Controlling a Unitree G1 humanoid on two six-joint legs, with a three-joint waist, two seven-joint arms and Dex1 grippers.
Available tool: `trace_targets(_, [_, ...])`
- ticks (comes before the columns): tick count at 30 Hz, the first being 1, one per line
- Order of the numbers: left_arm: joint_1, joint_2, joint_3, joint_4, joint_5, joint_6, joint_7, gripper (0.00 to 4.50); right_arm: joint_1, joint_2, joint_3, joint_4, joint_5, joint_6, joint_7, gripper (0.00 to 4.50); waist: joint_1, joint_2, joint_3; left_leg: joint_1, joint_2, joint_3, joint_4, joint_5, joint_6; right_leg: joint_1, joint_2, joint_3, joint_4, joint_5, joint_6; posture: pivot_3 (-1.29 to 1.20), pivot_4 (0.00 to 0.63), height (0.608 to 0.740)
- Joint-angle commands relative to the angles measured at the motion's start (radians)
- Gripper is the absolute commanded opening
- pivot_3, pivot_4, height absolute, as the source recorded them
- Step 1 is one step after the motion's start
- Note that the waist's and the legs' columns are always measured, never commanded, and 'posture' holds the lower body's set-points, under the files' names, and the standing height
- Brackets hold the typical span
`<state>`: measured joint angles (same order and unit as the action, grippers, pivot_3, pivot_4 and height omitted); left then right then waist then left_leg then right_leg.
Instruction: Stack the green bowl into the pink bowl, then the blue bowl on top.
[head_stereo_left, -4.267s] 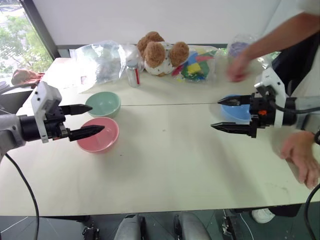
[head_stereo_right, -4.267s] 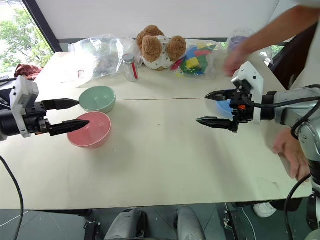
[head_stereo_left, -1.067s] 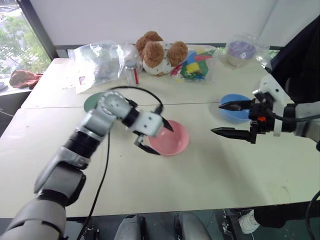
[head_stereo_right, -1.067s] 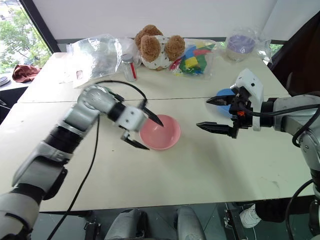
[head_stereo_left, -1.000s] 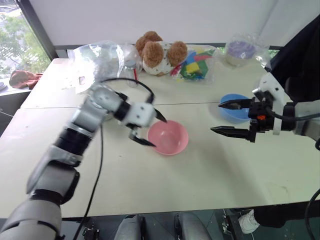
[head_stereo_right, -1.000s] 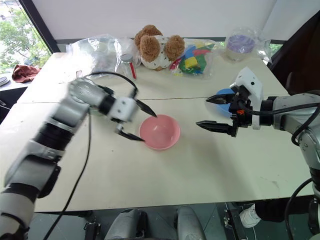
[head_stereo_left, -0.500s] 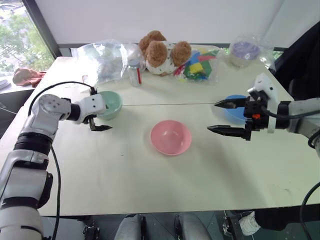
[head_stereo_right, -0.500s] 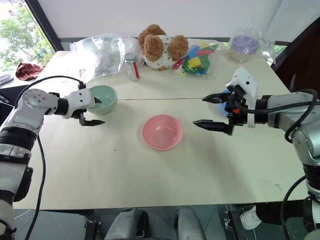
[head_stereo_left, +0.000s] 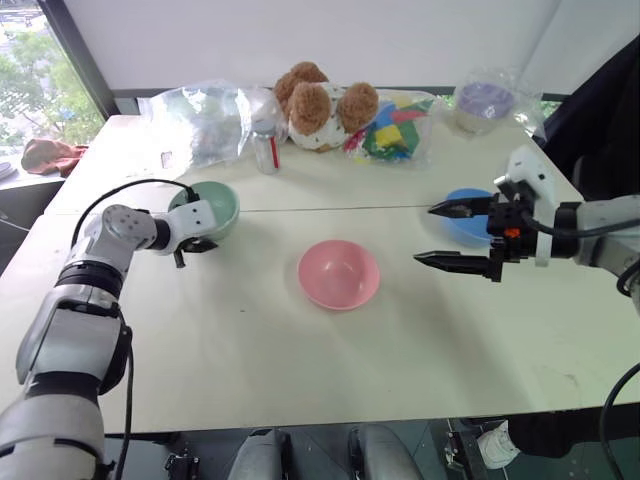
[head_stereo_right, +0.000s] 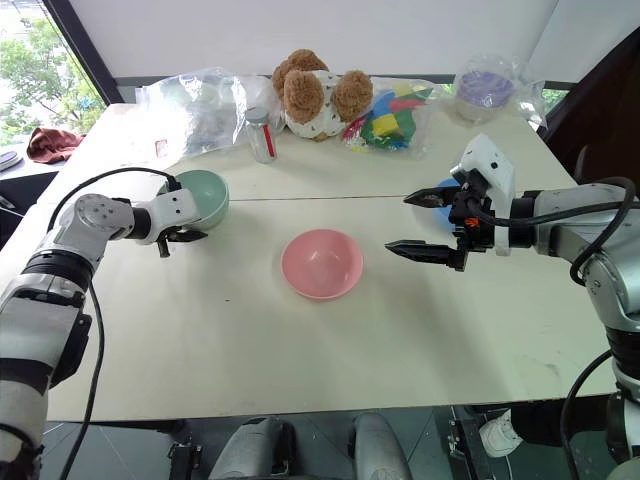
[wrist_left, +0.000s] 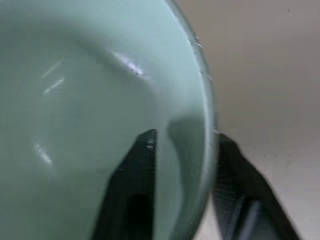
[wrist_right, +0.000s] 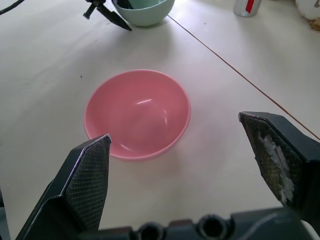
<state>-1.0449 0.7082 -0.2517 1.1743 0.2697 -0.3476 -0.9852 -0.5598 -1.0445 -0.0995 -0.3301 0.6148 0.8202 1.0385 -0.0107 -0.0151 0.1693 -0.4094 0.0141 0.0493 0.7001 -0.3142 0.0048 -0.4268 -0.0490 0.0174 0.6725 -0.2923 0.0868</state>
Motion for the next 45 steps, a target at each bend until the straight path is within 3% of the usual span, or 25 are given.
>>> trace_targets(1, [-0.047,0.007,0.013,-0.012,-0.018,-0.013,-0.085,0.01,-0.009,-0.022,-0.047,-0.028,0.011,-0.007,0.001,4.50,0.001,0.001,-0.001,0.000,0.000,0.000,0.000,0.000,0.000,0.000,0.000,0.000,0.000,0.000,0.000,0.00,0.150,0.740])
trace_targets(7, [-0.137,-0.051,0.037,-0.106,-0.110,-0.054,-0.331,0.01,-0.001,-0.030,-0.060,-0.019,0.000,-0.017,0.001,4.50,0.007,0.000,0.000,0.000,-0.001,0.000,0.000,0.000,0.000,0.000,0.001,0.000,0.000,0.000,0.000,0.00,0.150,0.740])
trace_targets(10, [-0.167,-0.154,0.017,-0.292,-0.231,-0.025,-0.554,0.01,0.017,-0.041,-0.083,-0.031,0.000,-0.007,-0.008,4.50,0.025,0.000,0.000,-0.001,-0.001,0.001,0.000,0.000,0.000,0.000,0.000,0.000,-0.002,0.000,0.000,0.00,0.150,0.740])
trace_targets(12, [-0.160,-0.192,-0.019,-0.394,-0.282,-0.007,-0.619,0.01,0.027,-0.046,-0.097,-0.039,0.006,0.000,-0.015,4.50,0.026,0.000,0.000,-0.001,-0.002,0.000,0.001,0.000,-0.001,0.000,0.000,0.000,-0.002,0.000,0.000,0.00,0.150,0.740])
trace_targets(21, [-0.155,-0.154,-0.385,-0.664,-0.501,-0.024,-0.629,0.01,0.133,-0.057,-0.215,-0.128,0.040,0.062,-0.071,4.50,-0.004,0.000,0.000,0.001,0.001,0.000,0.000,0.000,0.000,0.000,0.001,0.004,0.001,0.000,0.000,0.00,0.150,0.740])
trace_targets(31, [-0.203,-0.071,-0.577,-0.675,-0.540,-0.091,-0.629,0.01,0.205,-0.055,-0.288,-0.203,0.087,0.110,-0.125,4.50,0.002,0.000,0.000,0.001,0.000,0.000,0.001,0.000,0.000,0.000,0.003,0.005,0.002,0.000,0.000,0.00,0.150,0.740])
trace_targets(35, [-0.199,-0.074,-0.578,-0.654,-0.517,-0.117,-0.629,1.59,0.204,-0.056,-0.286,-0.202,0.095,0.109,-0.134,4.50,0.000,0.000,0.000,0.001,0.000,0.000,0.001,0.000,0.000,0.000,0.003,0.005,0.002,0.000,0.000,0.00,0.150,0.740])
trace_targets(40, [-0.191,-0.080,-0.517,-0.662,-0.538,-0.078,-0.629,4.23,0.201,-0.058,-0.275,-0.193,0.098,0.101,-0.137,4.50,0.000,0.000,0.000,0.001,0.000,0.000,0.001,0.000,0.000,0.000,0.003,0.005,0.002,0.000,0.000,0.00,0.150,0.740])
trace_targets(41, [-0.193,-0.074,-0.489,-0.671,-0.560,-0.051,-0.629,4.41,0.203,-0.059,-0.269,-0.189,0.094,0.097,-0.134,4.50,0.000,0.000,0.000,0.001,0.000,0.000,0.001,0.000,0.000,0.000,0.003,0.005,0.002,0.000,0.000,0.00,0.150,0.740])
trace_targets(45, [-0.192,-0.068,-0.337,-0.681,-0.604,0.077,-0.628,4.41,0.204,-0.056,-0.235,-0.169,0.068,0.075,-0.135,4.50,-0.001,0.000,0.000,0.001,0.000,0.000,0.001,0.000,0.000,0.000,0.003,0.005,0.002,0.000,0.000,0.00,0.150,0.740])
